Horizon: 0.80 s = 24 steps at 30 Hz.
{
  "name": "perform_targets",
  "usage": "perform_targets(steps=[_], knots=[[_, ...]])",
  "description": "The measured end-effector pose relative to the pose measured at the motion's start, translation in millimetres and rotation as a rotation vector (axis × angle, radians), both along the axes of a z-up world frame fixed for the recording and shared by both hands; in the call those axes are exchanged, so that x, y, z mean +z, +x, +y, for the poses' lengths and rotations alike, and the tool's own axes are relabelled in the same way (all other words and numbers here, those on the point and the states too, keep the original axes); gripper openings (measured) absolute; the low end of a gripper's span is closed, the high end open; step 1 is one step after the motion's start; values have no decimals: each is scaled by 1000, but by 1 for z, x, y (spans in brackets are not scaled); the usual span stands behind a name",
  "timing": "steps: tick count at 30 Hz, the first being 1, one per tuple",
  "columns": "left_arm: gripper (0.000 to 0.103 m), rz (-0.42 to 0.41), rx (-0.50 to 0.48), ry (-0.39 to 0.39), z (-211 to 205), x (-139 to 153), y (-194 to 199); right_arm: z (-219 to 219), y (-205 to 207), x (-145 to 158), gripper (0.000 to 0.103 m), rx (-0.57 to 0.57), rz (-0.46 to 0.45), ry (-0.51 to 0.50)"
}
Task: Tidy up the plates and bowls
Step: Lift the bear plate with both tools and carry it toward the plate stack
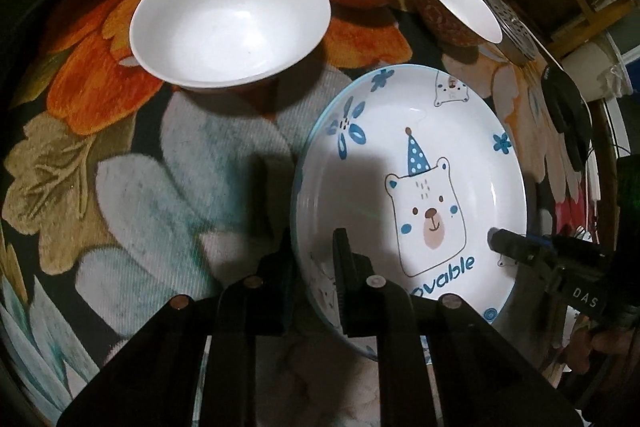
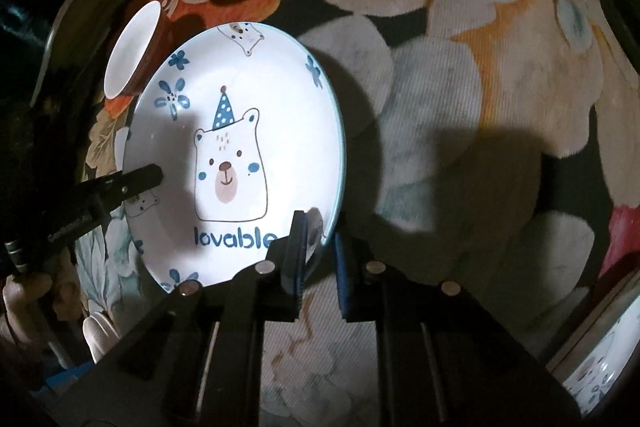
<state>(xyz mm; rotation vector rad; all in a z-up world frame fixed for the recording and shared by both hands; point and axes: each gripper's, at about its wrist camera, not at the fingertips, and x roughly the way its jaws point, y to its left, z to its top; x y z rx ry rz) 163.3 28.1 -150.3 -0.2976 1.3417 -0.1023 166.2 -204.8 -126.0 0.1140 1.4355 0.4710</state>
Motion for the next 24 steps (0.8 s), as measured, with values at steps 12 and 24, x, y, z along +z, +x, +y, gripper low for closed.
perform_targets(steps=[12,24], knots=[[17,-15,5,-3,-3,-4,12,7,19,-4,17,-55,-34,-20],[18,-28,-53,31,-8,0,6,4,13,0,14,-24,-53,-37]])
